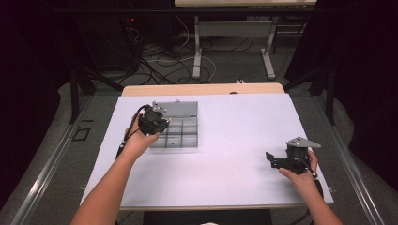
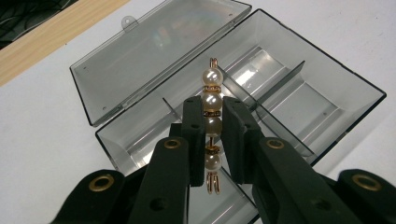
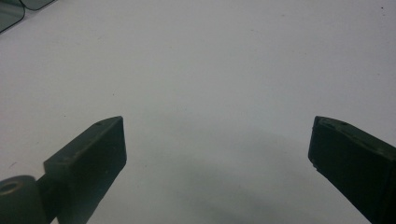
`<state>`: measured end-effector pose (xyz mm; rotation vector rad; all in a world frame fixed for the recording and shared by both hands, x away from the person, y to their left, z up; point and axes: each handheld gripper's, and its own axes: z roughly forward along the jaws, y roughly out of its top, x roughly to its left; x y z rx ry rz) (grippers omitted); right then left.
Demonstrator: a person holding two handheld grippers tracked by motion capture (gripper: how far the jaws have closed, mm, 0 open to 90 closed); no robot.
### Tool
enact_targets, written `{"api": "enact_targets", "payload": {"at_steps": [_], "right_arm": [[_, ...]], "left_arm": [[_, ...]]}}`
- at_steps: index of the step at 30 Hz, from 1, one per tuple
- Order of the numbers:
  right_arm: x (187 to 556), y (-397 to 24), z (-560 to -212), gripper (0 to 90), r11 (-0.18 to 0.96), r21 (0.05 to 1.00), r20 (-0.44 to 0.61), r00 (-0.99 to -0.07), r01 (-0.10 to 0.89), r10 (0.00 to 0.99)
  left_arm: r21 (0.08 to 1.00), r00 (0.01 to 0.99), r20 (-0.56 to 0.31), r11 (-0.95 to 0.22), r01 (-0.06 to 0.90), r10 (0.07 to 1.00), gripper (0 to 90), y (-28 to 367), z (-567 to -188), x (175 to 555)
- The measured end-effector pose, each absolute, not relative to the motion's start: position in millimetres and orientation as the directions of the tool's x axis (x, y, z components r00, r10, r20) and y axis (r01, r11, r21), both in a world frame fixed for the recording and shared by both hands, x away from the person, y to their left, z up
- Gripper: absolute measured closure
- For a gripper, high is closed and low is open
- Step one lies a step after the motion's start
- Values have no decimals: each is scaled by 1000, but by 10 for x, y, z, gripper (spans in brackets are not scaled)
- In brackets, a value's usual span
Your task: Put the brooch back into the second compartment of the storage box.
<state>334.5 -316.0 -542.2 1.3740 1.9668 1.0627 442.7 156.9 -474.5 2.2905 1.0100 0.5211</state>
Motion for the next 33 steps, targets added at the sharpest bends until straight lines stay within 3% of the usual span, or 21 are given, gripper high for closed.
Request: {"api": "enact_targets", "payload": {"at_steps": [33], "right_arm": [[3349,-3178,-5425,41,190,825,23,-368,532,929]], "left_arm": [[662,629,116,-532,528,769,801,1330,-4971,4626]]}}
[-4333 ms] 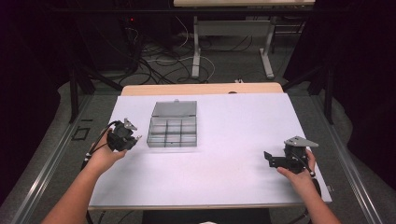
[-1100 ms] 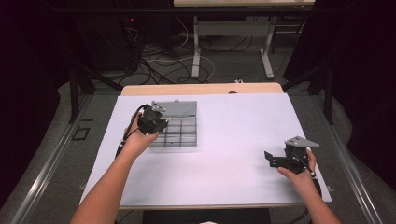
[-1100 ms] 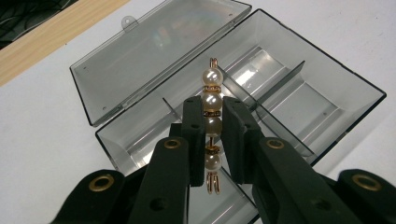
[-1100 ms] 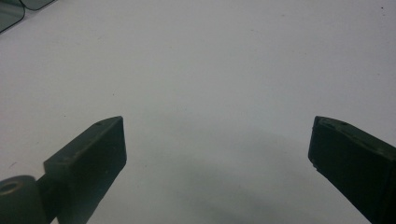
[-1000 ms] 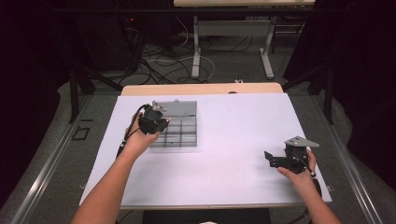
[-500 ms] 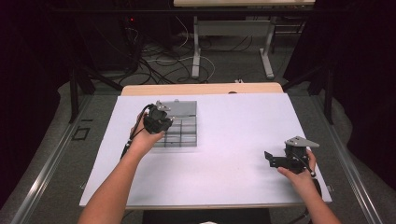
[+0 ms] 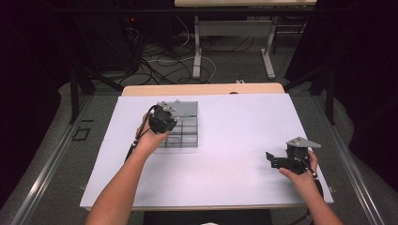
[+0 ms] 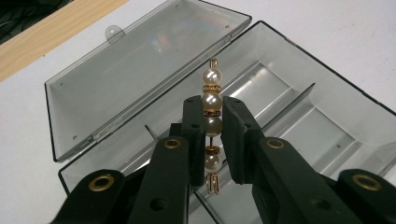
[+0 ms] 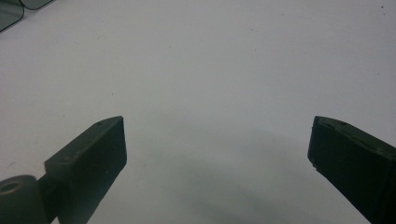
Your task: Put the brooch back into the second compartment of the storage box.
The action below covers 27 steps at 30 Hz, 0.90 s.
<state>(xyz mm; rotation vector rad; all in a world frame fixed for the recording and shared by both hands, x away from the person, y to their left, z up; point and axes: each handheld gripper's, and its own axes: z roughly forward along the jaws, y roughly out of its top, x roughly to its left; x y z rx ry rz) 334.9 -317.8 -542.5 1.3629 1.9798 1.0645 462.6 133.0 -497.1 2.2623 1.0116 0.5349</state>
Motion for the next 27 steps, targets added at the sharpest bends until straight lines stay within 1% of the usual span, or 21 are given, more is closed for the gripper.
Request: {"api": "enact_targets", "payload": {"at_steps": [27], "right_arm": [[3351,-3173,-5435,42,191,820,25,-367,539,930]], "left_arm": [[662,613,110,-518,542,782,800,1355,-5173,4760]]}}
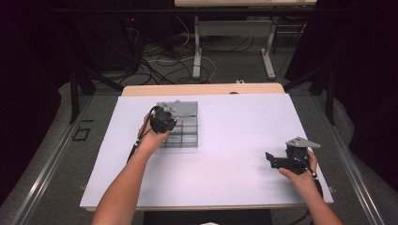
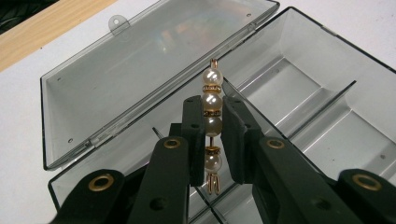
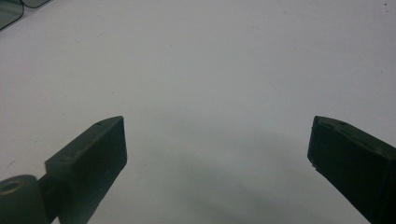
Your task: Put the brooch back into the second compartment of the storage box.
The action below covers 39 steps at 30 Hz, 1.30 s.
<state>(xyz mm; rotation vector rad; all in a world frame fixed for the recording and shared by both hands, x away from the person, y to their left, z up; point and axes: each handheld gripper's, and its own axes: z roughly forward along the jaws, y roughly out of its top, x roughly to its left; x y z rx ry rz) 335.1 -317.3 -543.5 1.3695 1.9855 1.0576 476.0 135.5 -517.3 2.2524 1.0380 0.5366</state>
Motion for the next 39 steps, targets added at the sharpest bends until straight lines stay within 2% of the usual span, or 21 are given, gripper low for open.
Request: {"api": "enact_targets", "payload": {"at_steps": [9,34,39], "right_arm": [[3350,-3171,-5435,43,189,820,26,-366,541,930],[3351,-3174,-5430,43,196,823,18,-370,534,929],[3349,-3170,-5429,45,192,822,22,-367,536,930]], "left_arm": [[654,614,106,-520,549,782,791,1370,-5191,4759],[685,570,92,-468,559,816,555,1463,-5022,4632],[705,568,64,-440,557,821,517,1517,-4990,4591]]}}
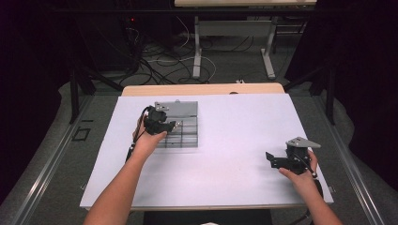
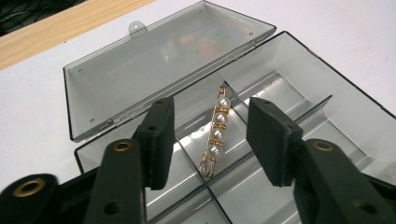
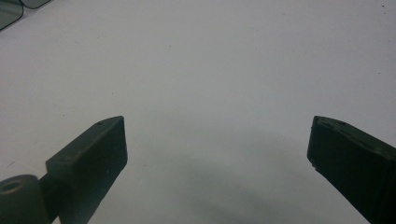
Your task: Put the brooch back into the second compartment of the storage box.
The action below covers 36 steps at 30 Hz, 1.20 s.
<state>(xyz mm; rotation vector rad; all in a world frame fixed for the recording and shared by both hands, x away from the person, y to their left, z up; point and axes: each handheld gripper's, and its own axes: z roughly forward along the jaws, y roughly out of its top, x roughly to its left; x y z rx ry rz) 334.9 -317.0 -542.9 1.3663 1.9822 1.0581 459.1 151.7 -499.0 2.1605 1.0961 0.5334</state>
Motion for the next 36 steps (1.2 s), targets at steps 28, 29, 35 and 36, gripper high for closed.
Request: {"api": "enact_targets", "payload": {"at_steps": [28,29,35,36], "right_arm": [[3340,-3161,-5419,47,188,823,24,-364,536,931],[3339,-3162,-5417,47,188,823,24,-364,535,931],[3338,-3158,-5417,47,188,823,24,-365,536,931],[3338,-3157,-5416,47,188,823,25,-365,536,931]], "left_arm": [[771,538,-31,-323,549,842,245,1672,-4798,4219],[771,538,-31,-323,549,842,219,1672,-4798,4219],[779,544,-63,-300,551,836,154,1739,-4822,4066],[779,545,-64,-299,551,836,141,1754,-4828,4048]]}}
